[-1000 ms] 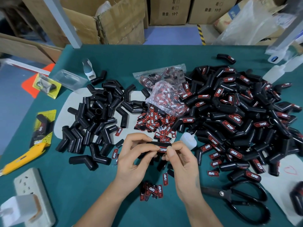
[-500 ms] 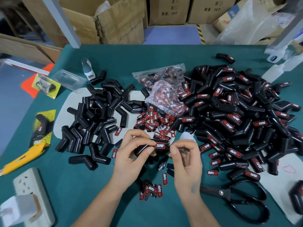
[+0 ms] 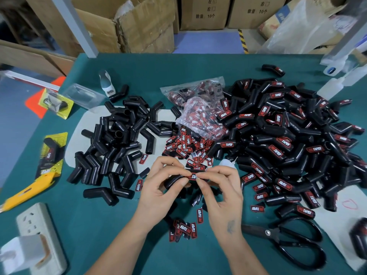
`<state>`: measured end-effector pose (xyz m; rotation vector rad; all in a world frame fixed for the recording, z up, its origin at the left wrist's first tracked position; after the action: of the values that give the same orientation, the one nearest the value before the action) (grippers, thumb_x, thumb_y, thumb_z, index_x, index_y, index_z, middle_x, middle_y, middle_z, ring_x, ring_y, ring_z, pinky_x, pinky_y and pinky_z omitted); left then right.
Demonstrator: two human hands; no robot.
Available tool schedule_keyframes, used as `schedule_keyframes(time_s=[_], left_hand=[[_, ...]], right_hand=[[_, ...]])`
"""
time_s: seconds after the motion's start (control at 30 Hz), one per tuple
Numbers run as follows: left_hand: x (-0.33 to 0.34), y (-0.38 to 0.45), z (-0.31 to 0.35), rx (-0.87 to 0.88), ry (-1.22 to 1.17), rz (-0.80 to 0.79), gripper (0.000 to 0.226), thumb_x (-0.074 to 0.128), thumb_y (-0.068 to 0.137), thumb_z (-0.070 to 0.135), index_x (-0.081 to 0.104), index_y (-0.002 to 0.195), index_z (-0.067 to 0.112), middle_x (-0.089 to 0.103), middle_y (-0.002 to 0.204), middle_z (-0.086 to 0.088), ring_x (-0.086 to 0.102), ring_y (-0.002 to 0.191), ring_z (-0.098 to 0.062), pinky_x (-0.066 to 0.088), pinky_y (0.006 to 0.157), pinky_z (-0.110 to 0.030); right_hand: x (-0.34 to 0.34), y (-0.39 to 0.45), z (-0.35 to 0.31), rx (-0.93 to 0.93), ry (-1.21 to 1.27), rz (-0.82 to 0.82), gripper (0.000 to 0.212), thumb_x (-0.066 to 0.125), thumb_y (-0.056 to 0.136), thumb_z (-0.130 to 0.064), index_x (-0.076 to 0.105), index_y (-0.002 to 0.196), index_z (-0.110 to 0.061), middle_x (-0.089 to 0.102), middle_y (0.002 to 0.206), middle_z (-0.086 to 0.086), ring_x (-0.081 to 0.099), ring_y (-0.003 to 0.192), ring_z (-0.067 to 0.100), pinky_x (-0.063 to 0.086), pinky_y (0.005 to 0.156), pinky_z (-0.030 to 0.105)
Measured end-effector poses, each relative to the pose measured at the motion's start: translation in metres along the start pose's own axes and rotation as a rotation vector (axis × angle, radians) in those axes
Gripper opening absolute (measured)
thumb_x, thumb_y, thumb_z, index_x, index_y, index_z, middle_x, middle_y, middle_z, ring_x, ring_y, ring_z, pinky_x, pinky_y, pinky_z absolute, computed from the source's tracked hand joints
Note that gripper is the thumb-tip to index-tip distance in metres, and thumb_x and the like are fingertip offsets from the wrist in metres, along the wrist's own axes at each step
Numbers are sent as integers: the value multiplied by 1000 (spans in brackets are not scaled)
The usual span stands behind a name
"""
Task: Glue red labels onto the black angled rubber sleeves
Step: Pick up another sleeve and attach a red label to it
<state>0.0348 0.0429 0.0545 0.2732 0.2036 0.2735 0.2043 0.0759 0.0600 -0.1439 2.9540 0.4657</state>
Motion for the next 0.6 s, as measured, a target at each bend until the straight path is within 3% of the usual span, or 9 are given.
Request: schedule_keyframes(time_s=[0.2,0.4,0.6], left_hand=[[0,2,1,4,-15,-12,15,70,95,15,76,107,22,57,110,4,63,100,-17,59,85,-31],[-1,2,-5,-47,7,-26,13,71,95,19,76,106,22,57,110,2,64,100,-28,57,87,-58],[0,3,-2,-16,91,-33,17,72,94,11,77,106,21,57,110,0,63,105,-21,49,97,-30]], right_hand=[[2,-1,4,48,34,-23,17,73,94,-13,78,103,-26,58,111,-7,65,106,25,56,84,29],[5,-2,9,68,93,-39,18,71,97,-18,77,106,-31,55,114,-7,68,98,29,61,77,48],[6,-2,14,79,113,-41,21,70,98,-14,77,109,-30,54,116,-5,69,97,27,63,80,43]])
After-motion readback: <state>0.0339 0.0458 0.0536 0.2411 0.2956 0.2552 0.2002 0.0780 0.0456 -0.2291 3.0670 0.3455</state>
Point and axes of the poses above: each hand's wrist, its own y-axis towards the middle knuckle, its own x-axis out of the palm, z = x × y, the point moved 6 cm from there along y, towards the middle knuckle
